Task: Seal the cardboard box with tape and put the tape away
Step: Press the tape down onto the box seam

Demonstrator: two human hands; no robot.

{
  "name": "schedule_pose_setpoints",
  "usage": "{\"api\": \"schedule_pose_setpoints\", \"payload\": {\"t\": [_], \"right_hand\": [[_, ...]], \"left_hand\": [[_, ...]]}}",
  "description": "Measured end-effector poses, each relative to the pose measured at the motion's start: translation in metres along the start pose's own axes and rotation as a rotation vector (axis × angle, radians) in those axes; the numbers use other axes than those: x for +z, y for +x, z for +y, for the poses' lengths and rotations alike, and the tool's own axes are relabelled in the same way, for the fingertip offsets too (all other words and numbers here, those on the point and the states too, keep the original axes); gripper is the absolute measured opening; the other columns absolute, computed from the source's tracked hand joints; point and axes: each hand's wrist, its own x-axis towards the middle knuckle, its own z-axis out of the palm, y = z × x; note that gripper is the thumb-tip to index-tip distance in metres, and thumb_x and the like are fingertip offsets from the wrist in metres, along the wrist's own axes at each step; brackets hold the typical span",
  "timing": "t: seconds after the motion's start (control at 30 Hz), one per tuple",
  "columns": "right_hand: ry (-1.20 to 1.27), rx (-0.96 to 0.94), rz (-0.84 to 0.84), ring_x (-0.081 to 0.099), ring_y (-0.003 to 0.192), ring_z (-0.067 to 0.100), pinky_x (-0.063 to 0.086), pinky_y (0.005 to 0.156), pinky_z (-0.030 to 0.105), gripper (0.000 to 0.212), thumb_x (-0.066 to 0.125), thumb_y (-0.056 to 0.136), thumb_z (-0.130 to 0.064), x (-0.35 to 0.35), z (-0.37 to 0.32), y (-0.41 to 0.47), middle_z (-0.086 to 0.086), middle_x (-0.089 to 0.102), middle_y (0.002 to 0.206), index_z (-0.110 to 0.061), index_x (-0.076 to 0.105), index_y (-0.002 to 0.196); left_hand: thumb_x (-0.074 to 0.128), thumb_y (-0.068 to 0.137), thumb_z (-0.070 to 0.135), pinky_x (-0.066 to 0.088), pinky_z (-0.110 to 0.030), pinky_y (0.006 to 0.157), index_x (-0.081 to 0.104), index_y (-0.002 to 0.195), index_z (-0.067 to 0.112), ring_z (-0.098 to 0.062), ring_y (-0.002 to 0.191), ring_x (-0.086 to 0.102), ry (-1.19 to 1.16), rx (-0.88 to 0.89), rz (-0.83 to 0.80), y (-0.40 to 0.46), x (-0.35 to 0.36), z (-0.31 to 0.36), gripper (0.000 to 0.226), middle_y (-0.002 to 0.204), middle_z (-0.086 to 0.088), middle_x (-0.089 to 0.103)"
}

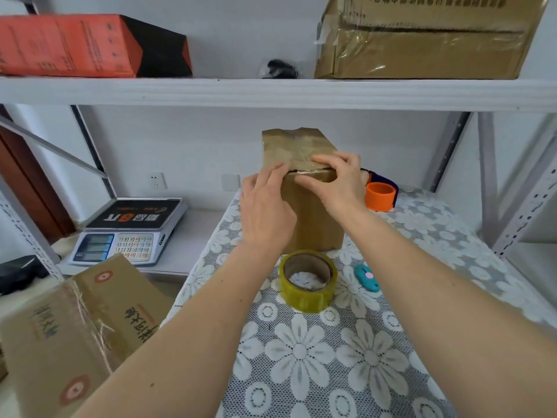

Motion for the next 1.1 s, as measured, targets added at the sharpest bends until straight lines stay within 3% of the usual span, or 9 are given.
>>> {"api": "schedule_pose_setpoints", "payload": {"t": [0.2, 0.33, 0.53, 0.97, 1.1], "right_hand": [[-0.016, -0.006, 0.019, 0.035, 0.114, 0.023, 0.031, 0.09, 0.026, 0.056, 0.081, 0.064, -0.048, 0.003, 0.001, -0.001, -0.006, 0.043, 0.125, -0.032, 0.063, 0.115], [-0.022, 0.002, -0.01, 0.033, 0.113, 0.021, 0.03, 0.09, 0.026, 0.057, 0.082, 0.063, -0.046, -0.002, -0.002, -0.003, -0.006, 0.042, 0.124, -0.032, 0.063, 0.115], [0.17, 0.041, -0.039, 0.036, 0.118, 0.021, 0.03, 0.094, 0.025, 0.04, 0.075, 0.073, -0.046, -0.01, 0.002, 0.003, -0.006, 0.046, 0.12, -0.029, 0.07, 0.109], [0.09, -0.056, -0.053, 0.034, 0.118, 0.02, 0.034, 0.101, 0.03, 0.048, 0.079, 0.072, -0.032, -0.01, 0.012, 0.001, -0.008, 0.044, 0.125, -0.031, 0.065, 0.118], [0.166, -0.028, -0.108, 0.037, 0.122, 0.02, 0.036, 0.107, 0.036, 0.045, 0.079, 0.07, -0.041, -0.016, 0.013, 0.006, -0.01, 0.045, 0.122, -0.034, 0.067, 0.113]], "left_hand": [[0.041, 0.071, -0.009, 0.038, -0.031, 0.099, 0.053, 0.129, 0.021, -0.025, 0.115, 0.041, -0.03, -0.032, 0.037, 0.0, 0.004, 0.002, 0.066, 0.136, 0.007, 0.052], [0.043, 0.072, -0.007, 0.037, -0.036, 0.1, 0.053, 0.129, 0.022, -0.027, 0.115, 0.043, 0.026, -0.028, 0.017, 0.001, 0.002, 0.004, 0.065, 0.137, 0.007, 0.052], [0.045, 0.071, -0.006, 0.037, -0.039, 0.099, 0.052, 0.13, 0.023, -0.028, 0.116, 0.042, 0.085, -0.04, 0.004, -0.001, 0.003, 0.006, 0.066, 0.137, 0.008, 0.051], [0.046, 0.071, -0.005, 0.038, -0.041, 0.1, 0.052, 0.129, 0.023, -0.029, 0.117, 0.042, 0.075, -0.049, 0.024, 0.0, 0.007, 0.005, 0.065, 0.137, 0.006, 0.052], [0.047, 0.072, -0.006, 0.038, -0.041, 0.099, 0.051, 0.129, 0.022, -0.029, 0.118, 0.043, 0.1, -0.039, 0.01, 0.0, 0.005, 0.006, 0.064, 0.138, 0.006, 0.051]]}}
